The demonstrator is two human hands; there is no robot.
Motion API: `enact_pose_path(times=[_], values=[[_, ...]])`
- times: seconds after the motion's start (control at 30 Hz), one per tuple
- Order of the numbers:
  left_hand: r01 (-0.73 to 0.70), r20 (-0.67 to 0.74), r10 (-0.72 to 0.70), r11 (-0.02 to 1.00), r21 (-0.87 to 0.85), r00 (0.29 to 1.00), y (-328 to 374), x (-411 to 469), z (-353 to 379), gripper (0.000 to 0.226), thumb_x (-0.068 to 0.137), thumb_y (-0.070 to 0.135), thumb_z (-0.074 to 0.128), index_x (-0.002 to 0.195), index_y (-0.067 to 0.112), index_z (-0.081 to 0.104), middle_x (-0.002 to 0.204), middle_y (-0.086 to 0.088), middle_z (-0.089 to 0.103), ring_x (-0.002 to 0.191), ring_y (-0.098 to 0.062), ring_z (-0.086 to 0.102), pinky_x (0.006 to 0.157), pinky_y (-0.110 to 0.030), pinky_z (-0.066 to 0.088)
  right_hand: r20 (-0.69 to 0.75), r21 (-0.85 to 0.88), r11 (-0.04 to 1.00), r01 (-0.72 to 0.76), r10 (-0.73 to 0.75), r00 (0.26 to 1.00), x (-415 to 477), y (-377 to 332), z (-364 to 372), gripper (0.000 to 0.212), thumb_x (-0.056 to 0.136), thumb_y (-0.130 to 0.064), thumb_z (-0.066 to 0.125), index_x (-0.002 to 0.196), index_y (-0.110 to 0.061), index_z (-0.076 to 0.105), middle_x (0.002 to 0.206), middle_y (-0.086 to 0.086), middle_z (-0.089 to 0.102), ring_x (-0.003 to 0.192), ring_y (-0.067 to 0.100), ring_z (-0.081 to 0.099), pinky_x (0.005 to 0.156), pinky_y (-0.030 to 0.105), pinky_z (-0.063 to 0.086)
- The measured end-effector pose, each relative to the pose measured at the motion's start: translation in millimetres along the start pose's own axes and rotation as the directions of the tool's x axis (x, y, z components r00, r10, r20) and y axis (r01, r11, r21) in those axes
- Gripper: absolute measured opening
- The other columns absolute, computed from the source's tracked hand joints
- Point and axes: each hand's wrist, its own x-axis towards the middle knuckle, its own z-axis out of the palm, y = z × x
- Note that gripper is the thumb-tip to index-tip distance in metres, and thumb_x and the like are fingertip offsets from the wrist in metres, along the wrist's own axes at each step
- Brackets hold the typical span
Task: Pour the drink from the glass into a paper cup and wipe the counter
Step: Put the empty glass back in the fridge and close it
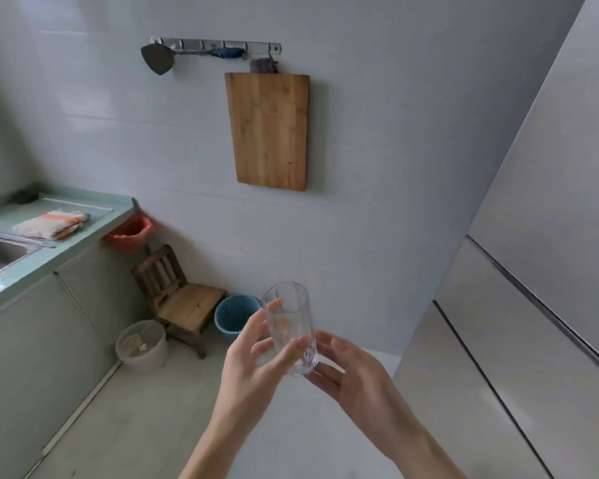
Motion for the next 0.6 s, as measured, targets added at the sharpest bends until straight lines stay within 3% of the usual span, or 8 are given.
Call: enact_pose_path(times=[0.23,0.37,0.47,0.6], values=[[-0.01,0.165,-0.003,0.997,0.073,0.986,-17.8,104.8,68.9,0.055,0.067,0.049,0.081,0.119,0.052,0.061,0.114,0.015,0.072,0.1,-0.008,0.072,0.083,-0.043,0.061,-0.126,-0.051,0.997,0.055,-0.061,0.99,62.2,-46.3,-75.3,0.036,0.097,-0.013,0.05,0.128,0.003,0.058,0.126,0.022,0.065,0.118,0.039,0.061,0.107,0.047,0.043],[-0.001,0.273,-0.019,0.997,0.074,0.962,-22.2,175.4,122.5,0.059,0.062,0.055,0.082,0.118,0.045,0.064,0.115,0.013,0.071,0.099,-0.015,0.073,0.078,-0.049,0.062,-0.234,-0.074,0.994,0.083,-0.099,0.967,99.0,-81.3,-126.1,0.031,0.098,-0.01,0.05,0.125,0.002,0.06,0.123,0.024,0.066,0.116,0.04,0.062,0.105,0.047,0.046],[0.035,0.33,-0.046,0.999,0.039,0.943,-22.6,222.1,169.2,0.063,0.058,0.056,0.083,0.117,0.042,0.065,0.108,0.007,0.072,0.095,-0.018,0.074,0.072,-0.046,0.064,-0.327,-0.095,0.992,0.088,-0.115,0.938,120.9,-116.2,-164.0,0.028,0.098,-0.008,0.05,0.121,0.001,0.063,0.119,0.023,0.068,0.113,0.038,0.064,0.102,0.045,0.049],[0.096,0.401,-0.076,0.995,-0.028,0.913,-28.1,267.4,229.6,0.05,0.068,0.041,0.087,0.113,0.036,0.066,0.104,-0.002,0.071,0.091,-0.022,0.075,0.066,-0.045,0.063,-0.42,-0.197,0.979,0.058,-0.138,0.897,139.0,-164.4,-204.0,0.026,0.097,-0.012,0.054,0.118,-0.003,0.066,0.113,0.018,0.072,0.107,0.03,0.068,0.097,0.04,0.053]])
